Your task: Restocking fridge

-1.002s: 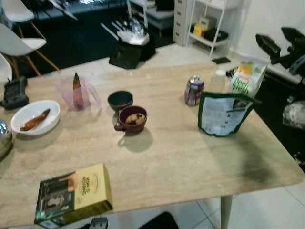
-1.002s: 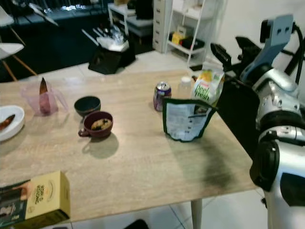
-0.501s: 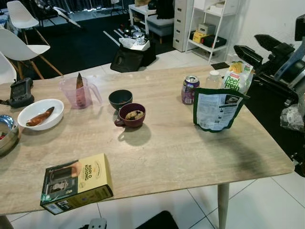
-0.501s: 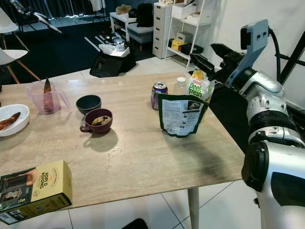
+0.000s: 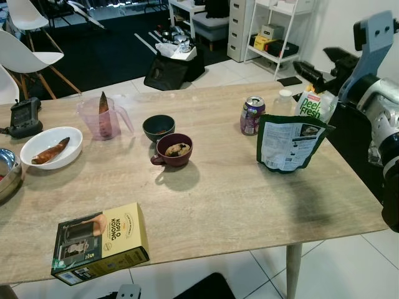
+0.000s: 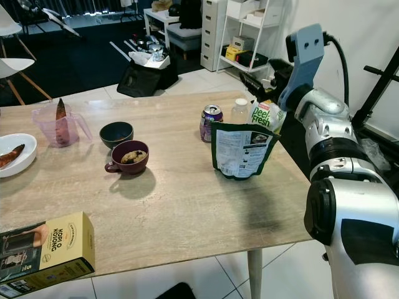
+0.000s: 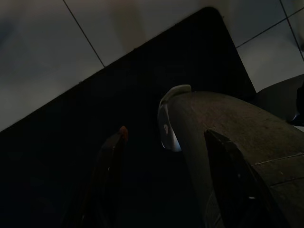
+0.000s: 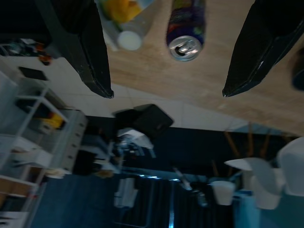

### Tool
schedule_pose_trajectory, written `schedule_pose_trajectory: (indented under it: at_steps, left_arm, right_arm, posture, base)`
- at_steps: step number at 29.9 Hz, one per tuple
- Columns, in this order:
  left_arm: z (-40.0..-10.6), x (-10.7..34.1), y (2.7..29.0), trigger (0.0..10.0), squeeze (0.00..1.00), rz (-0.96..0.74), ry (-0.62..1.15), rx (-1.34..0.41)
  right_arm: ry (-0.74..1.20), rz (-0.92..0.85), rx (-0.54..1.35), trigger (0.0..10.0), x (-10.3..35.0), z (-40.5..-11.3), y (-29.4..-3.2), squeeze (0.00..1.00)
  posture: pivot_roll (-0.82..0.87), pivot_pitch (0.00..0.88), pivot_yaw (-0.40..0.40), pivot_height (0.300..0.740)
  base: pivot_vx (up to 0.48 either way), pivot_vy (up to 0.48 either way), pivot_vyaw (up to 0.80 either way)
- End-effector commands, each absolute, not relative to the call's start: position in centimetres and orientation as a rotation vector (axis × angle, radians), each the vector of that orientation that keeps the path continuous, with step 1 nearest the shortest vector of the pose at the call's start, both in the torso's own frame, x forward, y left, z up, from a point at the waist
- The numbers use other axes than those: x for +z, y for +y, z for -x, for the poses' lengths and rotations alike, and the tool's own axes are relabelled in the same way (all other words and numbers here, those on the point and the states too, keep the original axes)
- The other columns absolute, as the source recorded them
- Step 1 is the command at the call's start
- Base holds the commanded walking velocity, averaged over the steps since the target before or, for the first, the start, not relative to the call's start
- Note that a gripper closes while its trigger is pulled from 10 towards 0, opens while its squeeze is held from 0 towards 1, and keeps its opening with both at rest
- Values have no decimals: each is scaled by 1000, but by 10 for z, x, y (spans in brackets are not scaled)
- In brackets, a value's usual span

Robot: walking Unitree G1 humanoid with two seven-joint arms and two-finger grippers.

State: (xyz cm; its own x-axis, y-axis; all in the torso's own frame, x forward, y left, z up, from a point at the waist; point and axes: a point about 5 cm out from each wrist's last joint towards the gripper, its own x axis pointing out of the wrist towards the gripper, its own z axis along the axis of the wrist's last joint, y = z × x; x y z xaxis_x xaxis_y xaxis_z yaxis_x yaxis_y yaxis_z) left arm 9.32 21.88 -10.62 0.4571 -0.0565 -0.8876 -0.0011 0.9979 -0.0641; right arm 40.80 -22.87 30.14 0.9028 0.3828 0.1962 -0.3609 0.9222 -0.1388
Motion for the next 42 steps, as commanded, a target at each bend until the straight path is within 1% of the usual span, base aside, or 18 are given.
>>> schedule_pose_trajectory:
  at_steps: [1,6,10,16,21,26,32,36,42]
  left_arm:
    - [-61,-114,211,10000,0,63,1211,-80]
    - [-56,-115,212,10000,0,60,1218,-83]
    - [-46,-115,216,10000,0,56,1229,-81]
    - [-39,-115,219,10000,0,51,1238,-82]
    - [-38,-114,220,10000,0,49,1236,-83]
    - [-43,-113,223,10000,0,44,1212,-95]
    - [-44,-113,222,10000,0,41,1208,-104]
    - [-45,-113,221,10000,0,42,1208,-110]
    - [-45,-113,218,10000,0,38,1204,-123]
  right_arm:
    - [-235,83,345,10000,308,-409,-231,0]
    - [-227,109,309,10000,314,-409,-236,0]
    - [-164,199,252,10000,318,-405,-253,0]
    - [-138,223,200,10000,316,-405,-259,0]
    - [-121,235,167,10000,313,-406,-261,0]
    - [-118,252,116,10000,319,-404,-268,0]
    - [-81,286,97,10000,321,-400,-280,0]
    - [-45,286,108,10000,316,-398,-284,0]
    - [-20,288,170,10000,308,-399,-280,0]
  posture:
    - [36,49,-38,740]
    - [41,68,-40,740]
    - [43,96,-45,740]
    - [48,106,-42,740]
    - [53,110,-41,740]
    - [53,119,-39,740]
    - [48,121,-41,740]
    - [46,123,-40,740]
    - [44,127,-43,740]
  base:
    - [0,0,0]
    - [0,0,0]
    - [0,0,0]
    - [0,0,0]
    - [0,0,0]
    - [0,0,0]
    - [0,0,0]
    - [0,0,0]
    - [0,0,0]
